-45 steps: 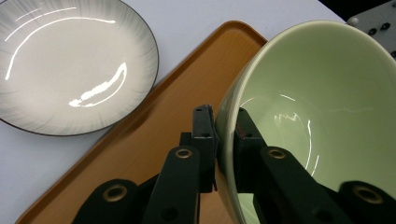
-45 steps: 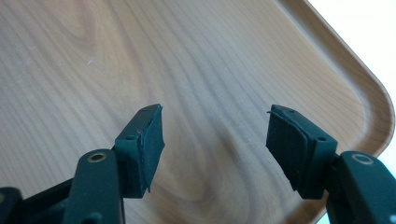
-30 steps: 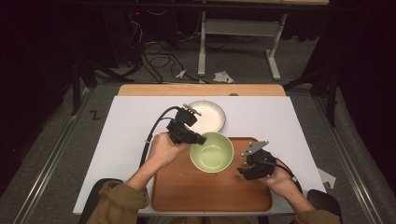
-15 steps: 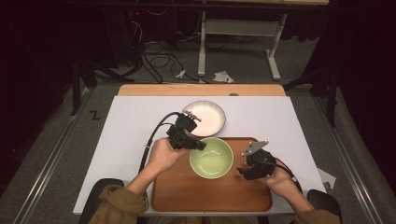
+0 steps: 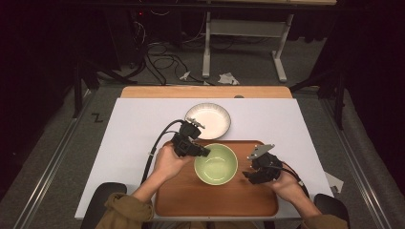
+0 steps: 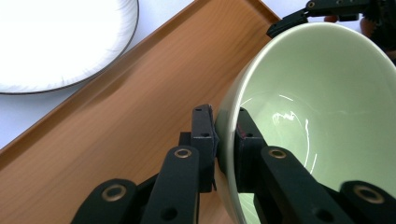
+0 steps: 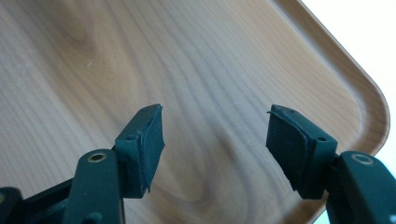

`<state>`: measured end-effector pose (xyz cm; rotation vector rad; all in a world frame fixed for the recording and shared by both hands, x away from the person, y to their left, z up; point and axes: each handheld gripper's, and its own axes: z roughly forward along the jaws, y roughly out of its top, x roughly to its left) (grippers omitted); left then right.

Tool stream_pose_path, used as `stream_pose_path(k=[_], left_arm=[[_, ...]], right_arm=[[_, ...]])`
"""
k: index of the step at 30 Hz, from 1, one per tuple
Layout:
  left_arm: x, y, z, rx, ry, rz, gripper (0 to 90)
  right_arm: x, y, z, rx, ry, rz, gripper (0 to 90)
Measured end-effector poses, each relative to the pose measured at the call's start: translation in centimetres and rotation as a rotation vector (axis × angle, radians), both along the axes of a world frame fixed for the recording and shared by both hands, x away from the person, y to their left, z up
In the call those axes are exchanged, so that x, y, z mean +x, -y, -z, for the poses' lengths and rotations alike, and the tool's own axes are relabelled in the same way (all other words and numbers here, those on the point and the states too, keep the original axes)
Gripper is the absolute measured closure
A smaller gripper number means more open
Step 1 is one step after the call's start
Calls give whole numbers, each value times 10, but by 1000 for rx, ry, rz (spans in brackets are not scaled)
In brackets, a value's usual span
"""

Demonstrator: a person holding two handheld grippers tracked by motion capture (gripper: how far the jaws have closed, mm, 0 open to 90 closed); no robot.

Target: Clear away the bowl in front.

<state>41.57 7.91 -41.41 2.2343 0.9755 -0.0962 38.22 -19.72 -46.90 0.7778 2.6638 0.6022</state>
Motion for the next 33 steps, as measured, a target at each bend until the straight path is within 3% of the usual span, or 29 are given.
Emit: stream_pose_path(k=[11,24,29,33], left_arm=[[5,0,18,29,-29,-23,821],[12,12,35,79,-52,-20,819],[15,10,44,67,-86,-33,817],[16,8,47,68,-89,-46,817]], right_arm=[[0,0,0,-4,1,-4,368],[0,0,0,-3,0,-4,368],[0,0,0,-4,-2,-3,368],[0,0,0,-9,-2,-7,368]])
